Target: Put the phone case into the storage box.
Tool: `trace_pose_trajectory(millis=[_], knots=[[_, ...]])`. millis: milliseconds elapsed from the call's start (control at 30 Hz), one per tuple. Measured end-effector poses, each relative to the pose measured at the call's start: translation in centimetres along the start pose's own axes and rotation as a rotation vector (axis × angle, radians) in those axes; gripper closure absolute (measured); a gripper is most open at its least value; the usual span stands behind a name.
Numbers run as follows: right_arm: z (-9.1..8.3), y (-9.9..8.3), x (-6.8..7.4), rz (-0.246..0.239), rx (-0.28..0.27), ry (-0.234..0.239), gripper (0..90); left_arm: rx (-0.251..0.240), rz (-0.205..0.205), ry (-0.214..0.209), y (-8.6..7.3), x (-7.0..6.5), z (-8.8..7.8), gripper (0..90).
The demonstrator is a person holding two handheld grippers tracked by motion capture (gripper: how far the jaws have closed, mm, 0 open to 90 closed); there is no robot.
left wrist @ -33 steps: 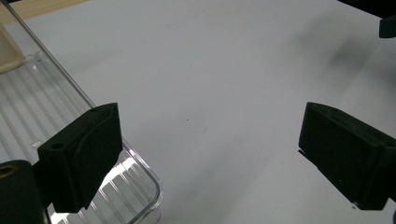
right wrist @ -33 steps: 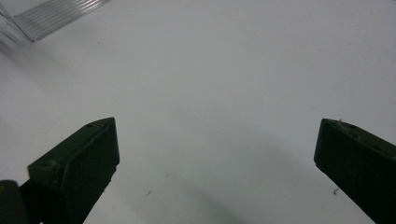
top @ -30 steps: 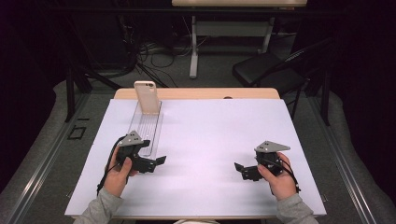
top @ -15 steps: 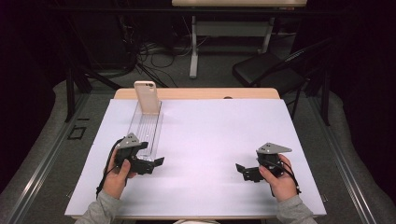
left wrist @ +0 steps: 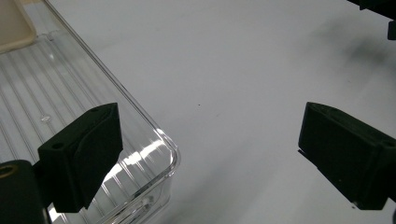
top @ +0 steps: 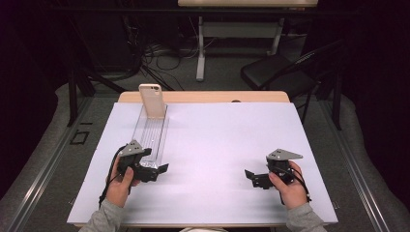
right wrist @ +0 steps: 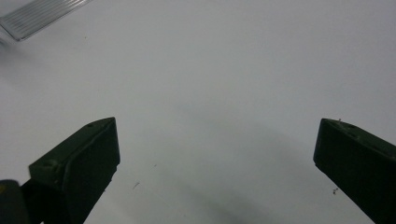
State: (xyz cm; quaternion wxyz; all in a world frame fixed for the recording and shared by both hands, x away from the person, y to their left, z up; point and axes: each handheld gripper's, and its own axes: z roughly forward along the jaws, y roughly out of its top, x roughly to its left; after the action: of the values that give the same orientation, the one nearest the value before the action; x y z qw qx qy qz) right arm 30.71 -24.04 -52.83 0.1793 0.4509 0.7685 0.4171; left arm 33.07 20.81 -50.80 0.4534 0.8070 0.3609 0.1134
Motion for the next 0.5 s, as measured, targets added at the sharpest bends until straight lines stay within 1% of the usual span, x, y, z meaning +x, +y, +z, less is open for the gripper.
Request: trace_pose_trajectory(millis=[133,267,433,500], knots=[[0.05,-0.14,-0.05,0.004,0.001,-0.001,0.0,0.003,0.003,0.003,-0.17,0.03,0.11,6.7],[0.01,-0.22,-0.12,0.007,-0.009,-0.003,0.0,-0.004,-0.004,0.002,-0.30,0.17,0.08,6.7],[0.18,-0.46,-0.02,0.009,-0.001,-0.001,0.2,-0.008,-0.017,0.000,-0.41,0.33,0.07,6.7],[0.25,-0.52,0.02,0.008,-0.001,0.000,0.2,-0.008,-0.015,0.004,-0.45,0.38,0.07,6.7]])
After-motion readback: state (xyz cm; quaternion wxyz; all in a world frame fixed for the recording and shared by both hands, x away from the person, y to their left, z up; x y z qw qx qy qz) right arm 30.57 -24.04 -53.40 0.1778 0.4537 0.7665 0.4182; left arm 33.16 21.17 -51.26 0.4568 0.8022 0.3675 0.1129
